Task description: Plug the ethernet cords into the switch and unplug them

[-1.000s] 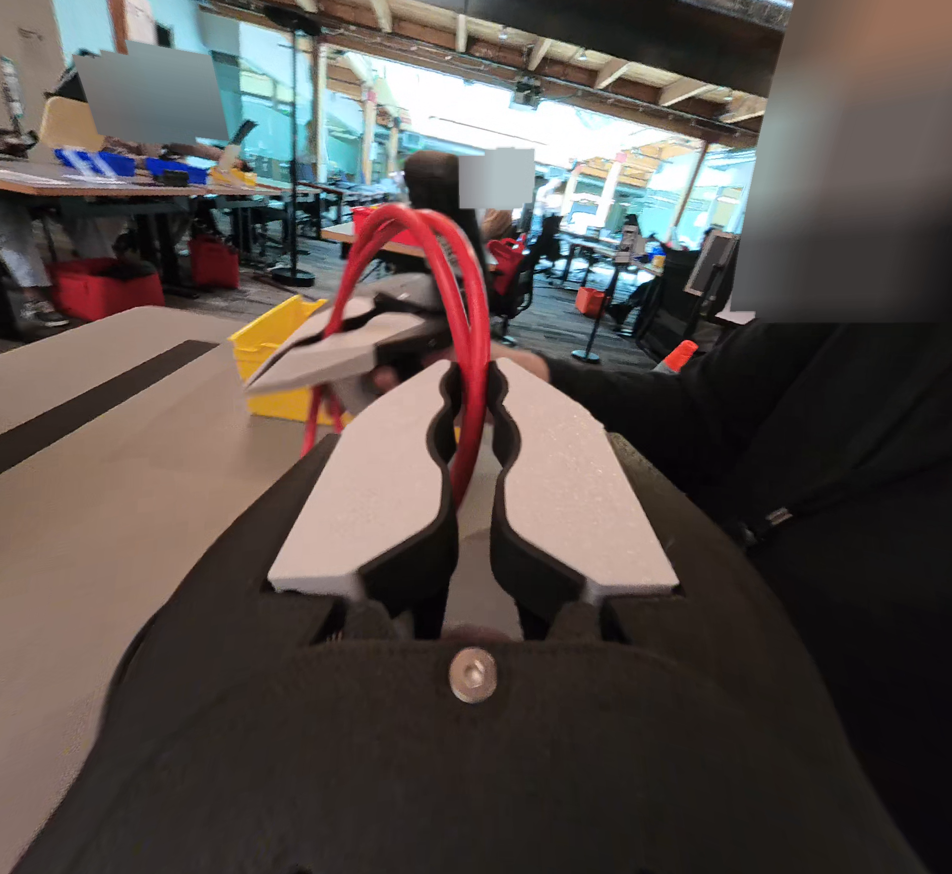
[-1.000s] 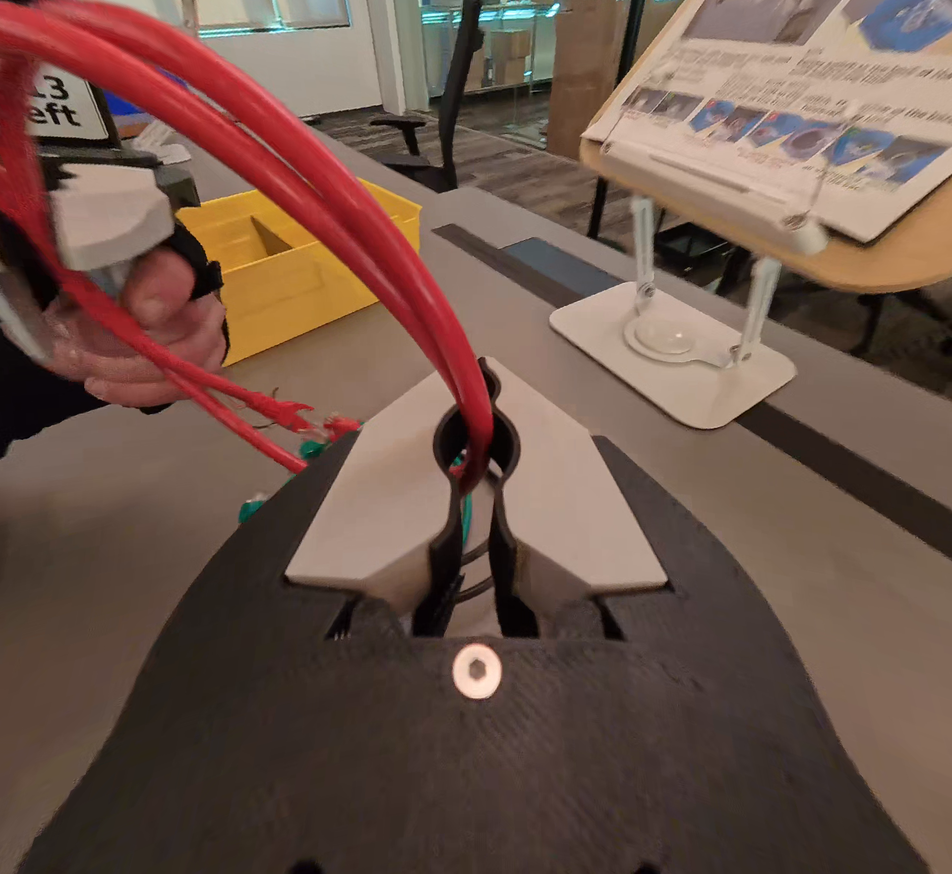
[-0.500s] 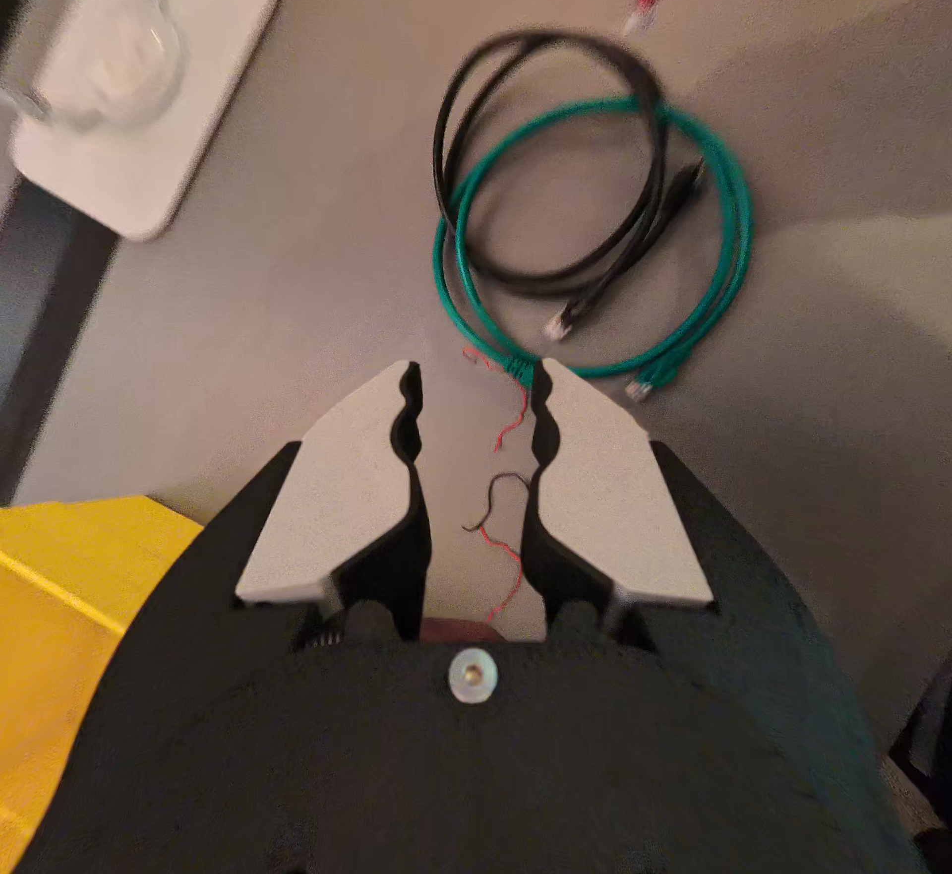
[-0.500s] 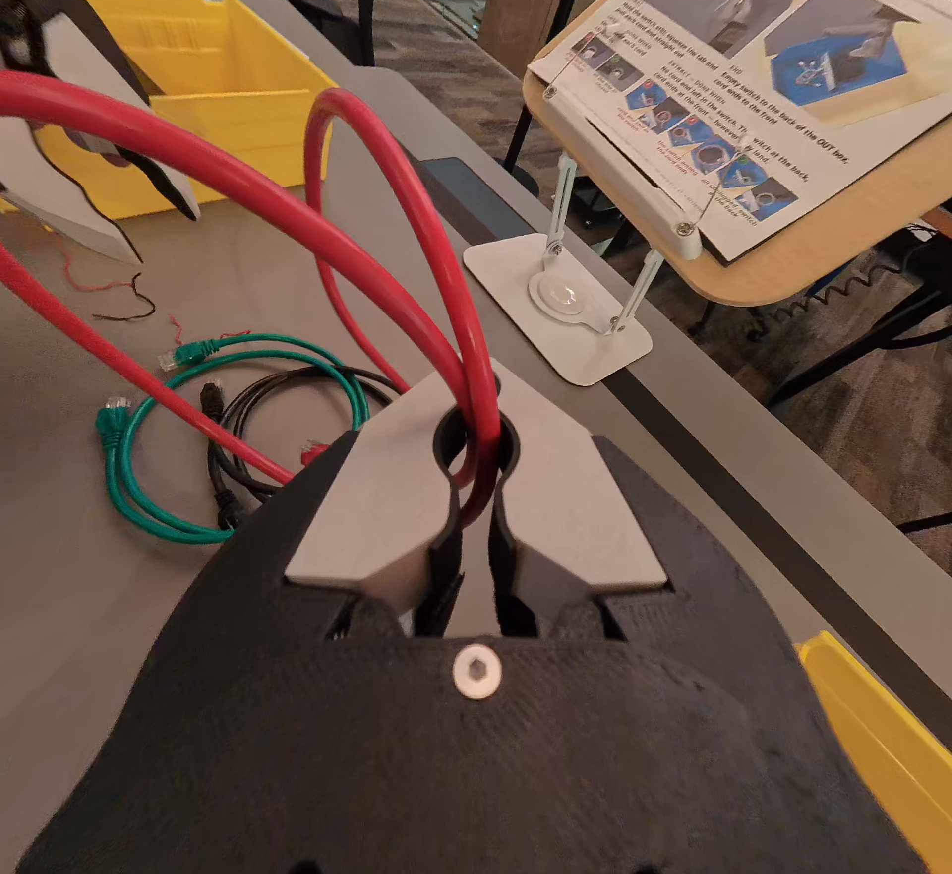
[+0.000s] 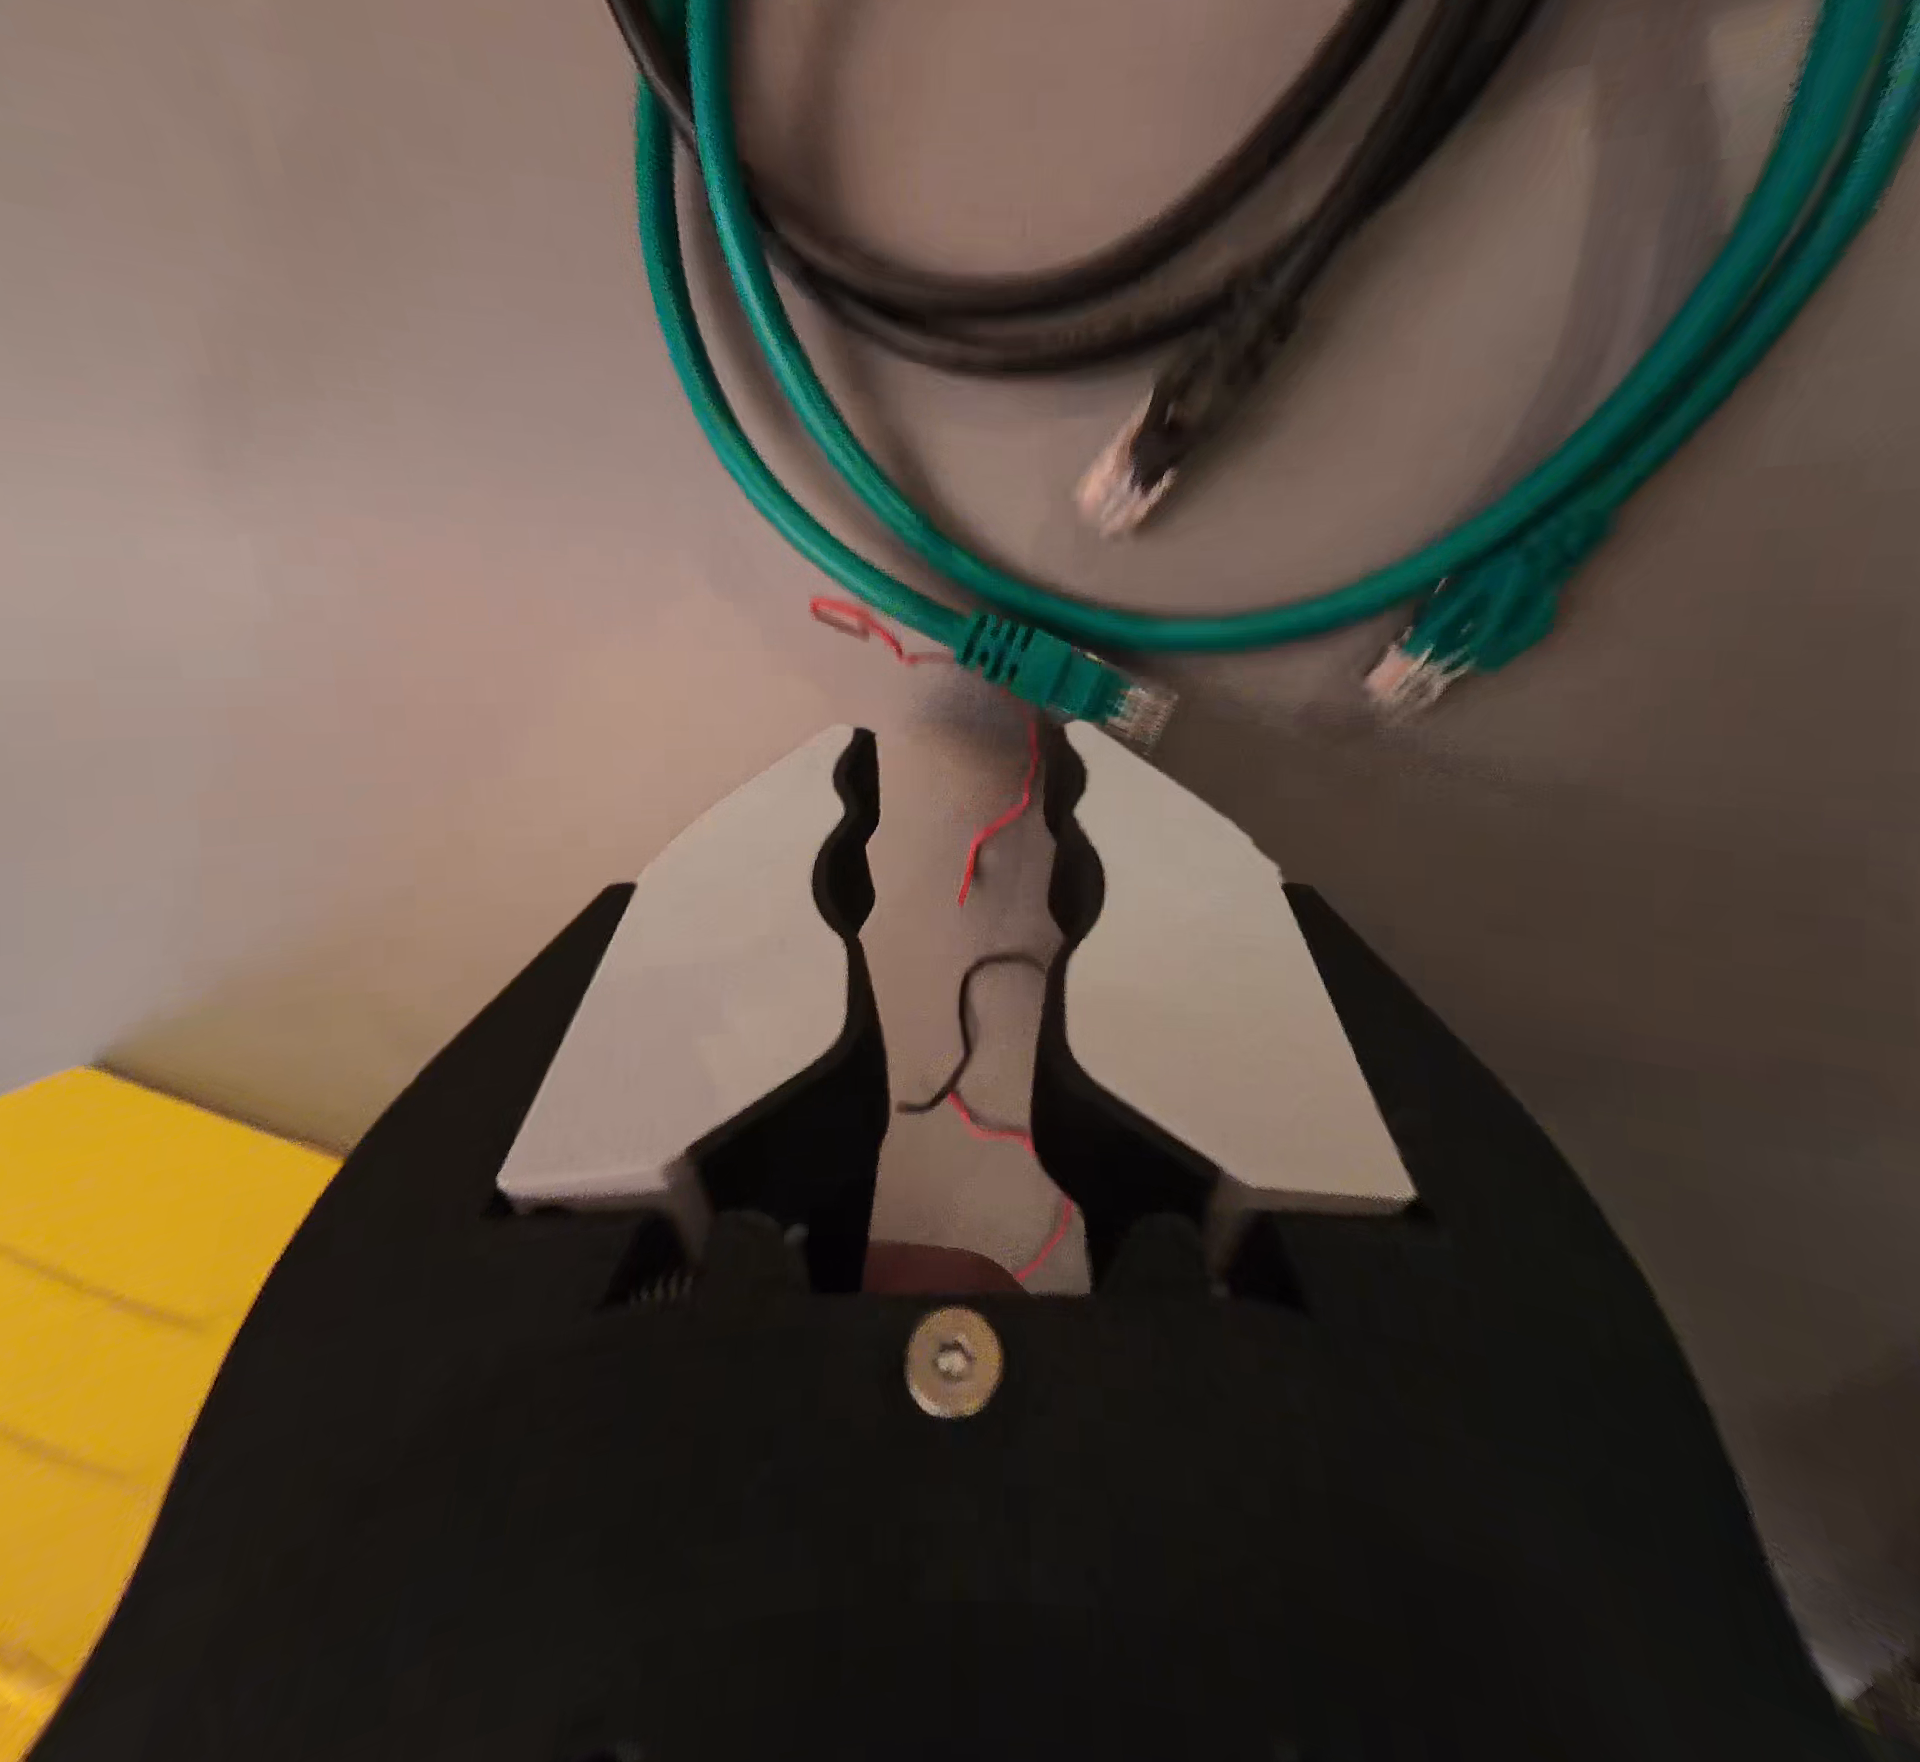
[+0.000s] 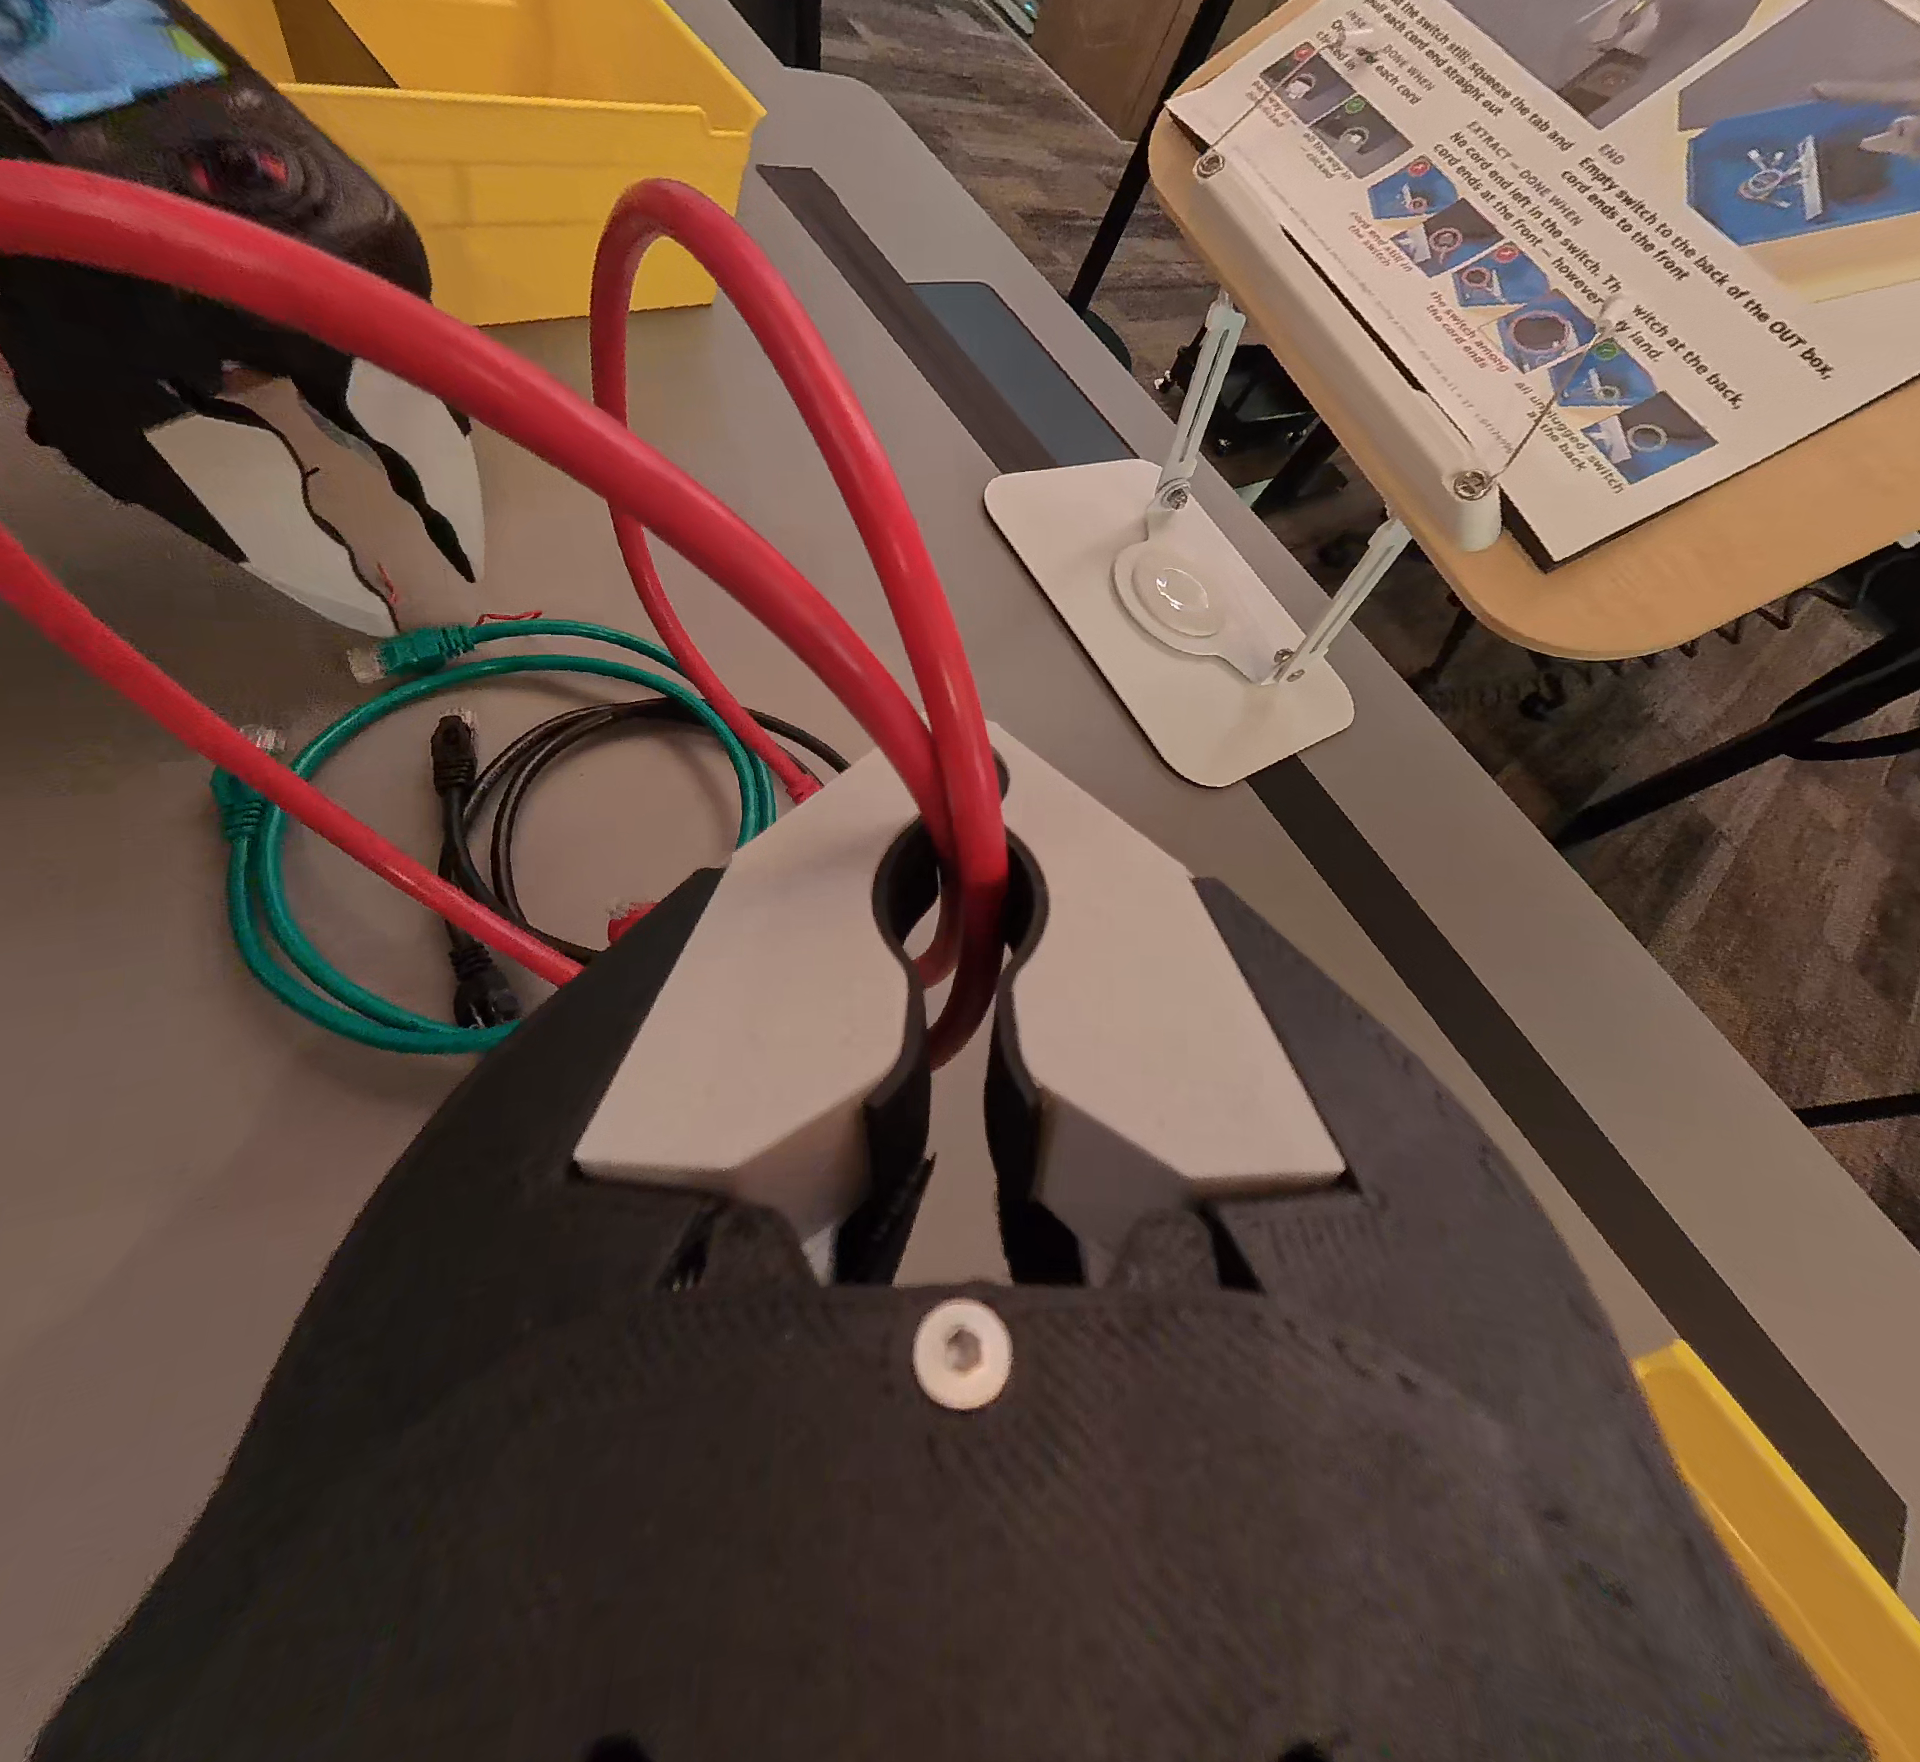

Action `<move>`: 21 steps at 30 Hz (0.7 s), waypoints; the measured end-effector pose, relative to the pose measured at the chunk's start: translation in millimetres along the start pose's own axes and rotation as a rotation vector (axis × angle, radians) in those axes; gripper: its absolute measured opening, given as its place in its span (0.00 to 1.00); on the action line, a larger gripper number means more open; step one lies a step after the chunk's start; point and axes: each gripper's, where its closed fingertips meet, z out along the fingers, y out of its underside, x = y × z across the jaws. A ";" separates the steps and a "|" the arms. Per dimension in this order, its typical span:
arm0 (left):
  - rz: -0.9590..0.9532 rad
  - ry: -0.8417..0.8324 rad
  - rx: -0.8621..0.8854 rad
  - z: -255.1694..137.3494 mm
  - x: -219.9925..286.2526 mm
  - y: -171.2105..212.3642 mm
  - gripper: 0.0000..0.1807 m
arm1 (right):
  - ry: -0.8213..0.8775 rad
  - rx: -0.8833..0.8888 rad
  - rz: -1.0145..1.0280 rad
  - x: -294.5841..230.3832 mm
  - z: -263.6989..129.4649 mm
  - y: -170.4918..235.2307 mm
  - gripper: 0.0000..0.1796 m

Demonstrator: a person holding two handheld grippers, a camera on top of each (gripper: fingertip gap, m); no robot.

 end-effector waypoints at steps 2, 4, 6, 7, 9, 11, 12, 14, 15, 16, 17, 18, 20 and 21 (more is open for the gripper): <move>-0.055 -0.024 0.022 1.5 -6.1 -7.1 0.16 | -0.002 0.006 0.000 0.3 -0.4 -0.6 0.00; -0.076 -0.046 -0.031 10.1 -10.7 -0.2 0.15 | -0.002 0.009 0.004 0.9 -0.7 -0.6 0.00; -0.124 -0.001 0.011 15.4 -5.4 -7.0 0.13 | -0.003 0.010 0.005 1.2 -0.8 -0.4 0.00; -0.138 0.040 0.036 16.6 0.3 -11.4 0.12 | -0.003 0.009 0.005 1.2 -0.9 -0.2 0.00; -0.168 0.036 0.053 18.6 -1.8 -15.1 0.09 | -0.003 0.007 0.004 1.2 -0.7 0.4 0.00; -0.162 0.045 0.064 19.2 -0.2 -18.1 0.08 | -0.004 0.004 0.000 0.6 -0.4 0.8 0.00; -0.163 0.051 0.067 19.1 1.0 -19.2 0.10 | -0.004 0.002 -0.001 0.7 -0.2 1.2 0.00; -0.163 0.066 0.062 18.4 3.9 -19.0 0.15 | -0.004 0.002 -0.001 0.9 -0.3 1.4 0.00; -0.164 0.080 0.065 18.2 6.4 -19.7 0.16 | -0.004 0.003 0.000 1.0 -0.5 1.2 0.00; -0.172 0.092 0.071 18.4 8.2 -20.8 0.17 | -0.005 0.004 0.001 1.1 -0.7 1.1 0.00; -0.179 0.106 0.075 18.6 10.0 -21.9 0.18 | -0.005 0.003 0.001 1.1 -0.6 1.2 0.00; -0.185 0.125 0.085 18.8 12.5 -23.6 0.19 | -0.005 0.003 0.000 1.1 -0.6 1.4 0.00; -0.205 0.127 0.107 19.9 11.9 -28.0 0.18 | -0.008 0.003 -0.001 0.4 -0.5 1.3 0.00; -0.207 0.118 0.106 20.6 11.0 -29.5 0.17 | -0.010 0.002 -0.002 -0.1 -0.2 1.4 0.00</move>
